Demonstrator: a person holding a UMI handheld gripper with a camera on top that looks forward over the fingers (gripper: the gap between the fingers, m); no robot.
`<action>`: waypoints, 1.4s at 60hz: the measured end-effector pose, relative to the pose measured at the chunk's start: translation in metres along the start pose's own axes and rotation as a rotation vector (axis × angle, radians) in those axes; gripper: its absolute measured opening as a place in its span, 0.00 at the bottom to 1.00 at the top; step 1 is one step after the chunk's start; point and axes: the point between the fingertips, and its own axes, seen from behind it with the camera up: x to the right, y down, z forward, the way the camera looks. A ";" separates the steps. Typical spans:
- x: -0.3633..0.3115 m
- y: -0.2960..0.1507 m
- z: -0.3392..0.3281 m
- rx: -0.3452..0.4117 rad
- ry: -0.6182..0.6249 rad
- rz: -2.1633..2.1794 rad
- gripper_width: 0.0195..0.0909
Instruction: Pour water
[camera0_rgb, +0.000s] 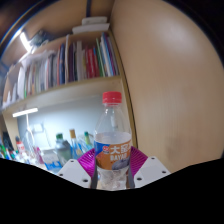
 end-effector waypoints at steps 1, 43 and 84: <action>0.005 0.013 0.004 0.002 -0.003 -0.016 0.33; 0.002 0.106 0.020 -0.064 -0.074 -0.159 0.47; -0.021 0.067 -0.178 -0.165 -0.003 -0.172 0.90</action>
